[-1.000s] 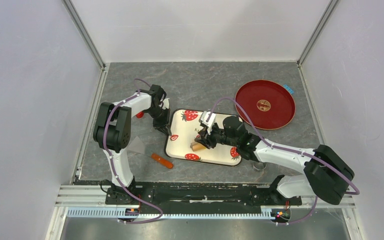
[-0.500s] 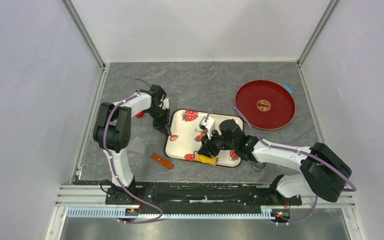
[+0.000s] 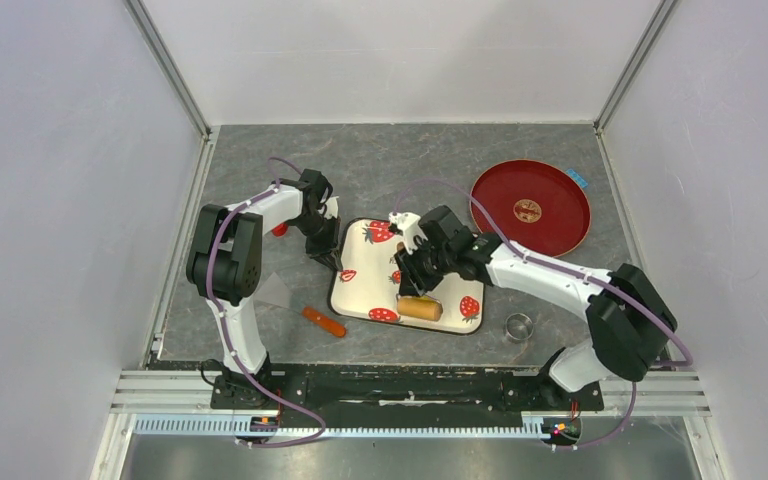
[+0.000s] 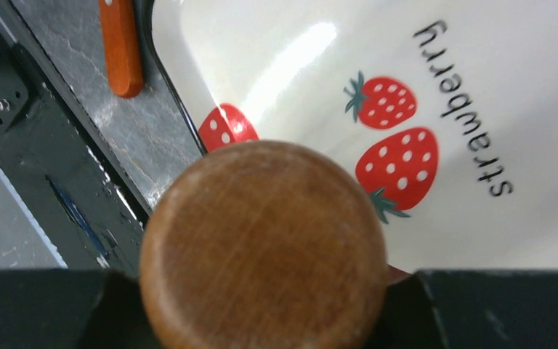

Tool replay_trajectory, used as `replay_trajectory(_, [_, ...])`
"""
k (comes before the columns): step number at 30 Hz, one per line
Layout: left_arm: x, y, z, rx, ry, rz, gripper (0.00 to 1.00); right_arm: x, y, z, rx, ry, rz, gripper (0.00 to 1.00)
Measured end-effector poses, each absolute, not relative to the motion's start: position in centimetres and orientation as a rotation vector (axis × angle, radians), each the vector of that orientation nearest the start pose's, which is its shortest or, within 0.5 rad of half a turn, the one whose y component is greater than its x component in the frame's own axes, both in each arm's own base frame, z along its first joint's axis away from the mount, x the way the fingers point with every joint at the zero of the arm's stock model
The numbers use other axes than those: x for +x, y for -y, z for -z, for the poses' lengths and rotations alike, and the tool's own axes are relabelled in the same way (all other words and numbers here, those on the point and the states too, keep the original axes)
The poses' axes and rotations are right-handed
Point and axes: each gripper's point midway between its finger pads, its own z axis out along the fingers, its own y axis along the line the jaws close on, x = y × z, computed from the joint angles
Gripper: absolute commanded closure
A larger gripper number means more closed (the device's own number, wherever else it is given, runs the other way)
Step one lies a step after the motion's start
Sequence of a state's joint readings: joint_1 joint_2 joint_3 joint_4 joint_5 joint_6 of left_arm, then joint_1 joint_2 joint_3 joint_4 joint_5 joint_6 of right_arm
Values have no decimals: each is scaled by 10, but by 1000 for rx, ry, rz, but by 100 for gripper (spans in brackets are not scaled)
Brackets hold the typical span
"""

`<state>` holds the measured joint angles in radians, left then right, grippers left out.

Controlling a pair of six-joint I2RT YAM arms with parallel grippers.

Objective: Roll out the dumpling wrappers from the dough

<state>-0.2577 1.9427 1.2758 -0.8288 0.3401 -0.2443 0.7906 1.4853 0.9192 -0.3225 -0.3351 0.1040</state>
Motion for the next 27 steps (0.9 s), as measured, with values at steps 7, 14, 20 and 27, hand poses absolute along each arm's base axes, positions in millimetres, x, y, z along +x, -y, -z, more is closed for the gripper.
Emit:
replay_trajectory(7, [295,148,-17,41,-3106,546,98,240,-310,-118,-923,-2283,-824,100])
replay_trajectory(14, [295,148,-17,41,-3105,546,98,262,-316,-134,-861,-2220,-819,100])
replay_trajectory(20, [303,144,-19,45,-3064,504,80,281,-320,-143,-782,-2155,-798,100])
replay_trajectory(27, [319,131,-21,36,-2977,394,58,297,-313,-132,-664,-2119,-775,100])
